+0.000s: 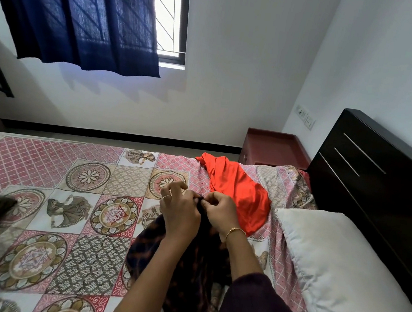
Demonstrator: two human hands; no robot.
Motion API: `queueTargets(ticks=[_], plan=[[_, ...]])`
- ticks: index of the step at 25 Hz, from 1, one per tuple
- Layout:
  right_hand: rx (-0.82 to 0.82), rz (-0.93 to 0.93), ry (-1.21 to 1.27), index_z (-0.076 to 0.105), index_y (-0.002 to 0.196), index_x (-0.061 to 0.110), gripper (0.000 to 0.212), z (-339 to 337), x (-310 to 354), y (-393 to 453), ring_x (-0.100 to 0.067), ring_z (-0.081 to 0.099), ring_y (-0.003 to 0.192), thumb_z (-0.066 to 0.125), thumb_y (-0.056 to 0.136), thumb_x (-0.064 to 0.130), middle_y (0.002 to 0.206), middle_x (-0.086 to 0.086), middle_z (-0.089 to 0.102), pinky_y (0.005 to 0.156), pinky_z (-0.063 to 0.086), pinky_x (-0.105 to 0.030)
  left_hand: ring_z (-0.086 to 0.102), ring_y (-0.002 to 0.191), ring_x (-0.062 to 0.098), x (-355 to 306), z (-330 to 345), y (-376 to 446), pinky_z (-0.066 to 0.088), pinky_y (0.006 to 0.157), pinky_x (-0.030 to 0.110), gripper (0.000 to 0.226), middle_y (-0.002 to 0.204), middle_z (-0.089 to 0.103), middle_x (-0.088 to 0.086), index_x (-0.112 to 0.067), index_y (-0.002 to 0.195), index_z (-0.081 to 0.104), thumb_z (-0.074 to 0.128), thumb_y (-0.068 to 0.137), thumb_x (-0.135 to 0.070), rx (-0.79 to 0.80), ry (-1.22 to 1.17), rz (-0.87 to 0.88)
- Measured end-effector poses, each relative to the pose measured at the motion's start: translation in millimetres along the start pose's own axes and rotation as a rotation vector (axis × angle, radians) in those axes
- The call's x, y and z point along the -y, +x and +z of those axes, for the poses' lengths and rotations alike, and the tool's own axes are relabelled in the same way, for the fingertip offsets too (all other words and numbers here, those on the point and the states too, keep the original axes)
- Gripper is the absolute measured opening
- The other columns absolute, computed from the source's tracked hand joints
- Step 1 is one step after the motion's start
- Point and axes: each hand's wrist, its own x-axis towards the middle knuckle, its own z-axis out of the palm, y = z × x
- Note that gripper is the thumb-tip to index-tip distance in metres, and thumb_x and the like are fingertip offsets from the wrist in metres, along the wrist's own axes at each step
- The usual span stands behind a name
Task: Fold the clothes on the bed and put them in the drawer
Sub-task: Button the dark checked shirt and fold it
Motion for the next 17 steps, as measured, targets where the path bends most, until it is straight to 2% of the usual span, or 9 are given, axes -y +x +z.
queueTargets(ticks=[2, 3, 6, 10, 11, 12, 14, 15, 17], plan=[[0.053, 0.006, 0.046, 0.049, 0.060, 0.020, 0.034, 0, 1, 3, -0.009, 0.044, 0.063, 0.060, 0.084, -0.002, 0.061, 0.005, 0.050, 0.063, 0.039, -0.022, 0.031, 0.124, 0.032, -5, -1, 8, 0.036, 0.101, 0.045, 0.022, 0.131, 0.041, 0.016, -0.005, 0.106, 0.061, 0.046, 0.095, -0.016, 0.210, -0.023, -0.152], [0.084, 0.017, 0.094, 0.050, 0.062, 0.019, 0.032, 0, -1, 4, -0.010, 0.044, 0.064, 0.060, 0.085, -0.002, 0.062, 0.004, 0.050, 0.066, 0.040, -0.025, 0.041, 0.122, 0.034, -6, 0, 14, 0.038, 0.101, 0.043, 0.020, 0.129, 0.046, 0.019, -0.006, 0.103, 0.060, 0.044, 0.096, -0.015, 0.326, -0.172, -0.272], [0.171, 0.065, 0.258, 0.052, 0.069, 0.016, 0.027, -7, -7, 3, -0.013, 0.047, 0.069, 0.057, 0.087, -0.002, 0.069, 0.000, 0.052, 0.069, 0.042, -0.027, 0.060, 0.083, 0.026, -5, -6, 22, 0.048, 0.081, 0.035, 0.021, 0.090, 0.061, 0.016, -0.007, 0.084, 0.058, 0.042, 0.097, -0.006, 0.570, -0.855, -0.675], [0.229, 0.076, 0.295, 0.052, 0.070, 0.014, 0.027, -14, -8, 0, -0.009, 0.049, 0.066, 0.054, 0.089, -0.004, 0.069, 0.001, 0.053, 0.066, 0.043, -0.018, 0.057, 0.068, 0.016, 5, -14, 16, 0.051, 0.056, 0.022, 0.029, 0.067, 0.064, 0.006, -0.005, 0.082, 0.056, 0.033, 0.099, -0.002, 0.733, -1.294, -0.825], [0.228, 0.092, 0.319, 0.052, 0.070, 0.013, 0.027, -13, -8, -2, -0.008, 0.050, 0.064, 0.053, 0.090, -0.005, 0.067, 0.001, 0.054, 0.064, 0.044, -0.016, 0.056, 0.068, 0.016, 3, -14, 14, 0.050, 0.055, 0.022, 0.028, 0.069, 0.062, 0.006, -0.005, 0.082, 0.056, 0.034, 0.099, -0.002, 0.718, -1.209, -0.753], [0.221, 0.111, 0.368, 0.050, 0.071, 0.012, 0.026, -12, -8, -4, -0.006, 0.052, 0.060, 0.051, 0.090, -0.005, 0.063, 0.003, 0.056, 0.060, 0.045, -0.015, 0.054, 0.068, 0.016, 0, -12, 14, 0.047, 0.057, 0.025, 0.025, 0.074, 0.059, 0.006, -0.006, 0.083, 0.055, 0.036, 0.100, -0.004, 0.642, -0.978, -0.601], [0.204, 0.094, 0.420, 0.049, 0.072, 0.011, 0.025, -9, -5, -5, -0.001, 0.051, 0.050, 0.049, 0.092, -0.004, 0.055, 0.008, 0.056, 0.052, 0.044, -0.012, 0.052, 0.072, 0.021, -4, -7, 12, 0.042, 0.063, 0.032, 0.017, 0.083, 0.053, 0.006, -0.005, 0.092, 0.054, 0.038, 0.099, -0.009, 0.420, -0.307, -0.193], [0.200, 0.069, 0.418, 0.048, 0.073, 0.012, 0.025, -9, -3, -4, 0.001, 0.051, 0.048, 0.048, 0.093, -0.003, 0.055, 0.009, 0.056, 0.050, 0.043, -0.011, 0.052, 0.075, 0.025, -6, -6, 10, 0.040, 0.065, 0.034, 0.016, 0.085, 0.053, 0.006, -0.005, 0.097, 0.053, 0.038, 0.098, -0.011, 0.309, -0.126, -0.042], [0.214, 0.053, 0.486, 0.049, 0.075, 0.013, 0.024, -11, 2, -4, 0.000, 0.053, 0.052, 0.047, 0.093, -0.002, 0.064, 0.004, 0.056, 0.053, 0.044, -0.011, 0.053, 0.076, 0.025, -7, -5, 10, 0.039, 0.066, 0.034, 0.015, 0.083, 0.055, 0.007, -0.004, 0.098, 0.053, 0.039, 0.098, -0.011, 0.268, -0.235, -0.055]])
